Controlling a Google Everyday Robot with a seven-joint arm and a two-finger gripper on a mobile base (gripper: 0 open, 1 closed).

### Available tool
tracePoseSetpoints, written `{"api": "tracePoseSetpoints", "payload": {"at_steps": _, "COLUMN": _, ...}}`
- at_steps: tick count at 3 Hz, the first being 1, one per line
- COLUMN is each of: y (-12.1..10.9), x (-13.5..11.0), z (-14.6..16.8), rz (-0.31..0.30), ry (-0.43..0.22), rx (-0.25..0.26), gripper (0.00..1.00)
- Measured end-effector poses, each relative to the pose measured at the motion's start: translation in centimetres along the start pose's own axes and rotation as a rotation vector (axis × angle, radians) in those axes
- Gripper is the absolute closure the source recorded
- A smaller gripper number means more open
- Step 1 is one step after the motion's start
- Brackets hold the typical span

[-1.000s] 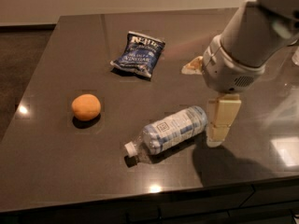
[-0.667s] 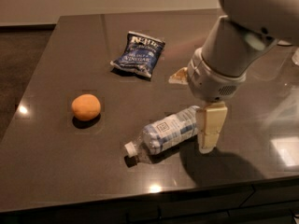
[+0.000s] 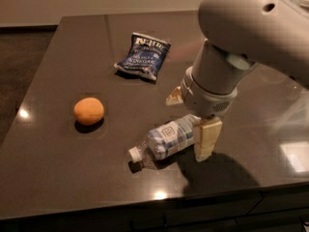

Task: Pick blue plastic bottle

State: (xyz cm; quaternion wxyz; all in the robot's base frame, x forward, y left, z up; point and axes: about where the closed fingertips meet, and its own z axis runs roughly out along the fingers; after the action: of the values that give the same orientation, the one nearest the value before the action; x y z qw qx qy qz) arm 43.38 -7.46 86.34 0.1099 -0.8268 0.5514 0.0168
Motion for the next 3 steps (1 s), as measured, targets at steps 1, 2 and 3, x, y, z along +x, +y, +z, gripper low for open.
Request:
{"api": "tracePoseSetpoints", "payload": {"at_steps": 1, "y": 0.0, "x": -0.1, "z": 0.7, "rz": -0.033, "ry": 0.031, "rx": -0.014, "gripper": 0.39}}
{"api": "tracePoseSetpoints", "payload": {"at_steps": 2, "y": -0.3, "x": 0.0, "z": 0.2, "rz": -0.035, "ry": 0.038, "rx": -0.019, "gripper": 0.63}}
{"api": "tracePoseSetpoints", "payload": {"at_steps": 3, "y": -1.1, "x": 0.0, "z": -1.8, "rz": -0.022, "ry": 0.012, "rx": -0.007, "gripper": 0.87}}
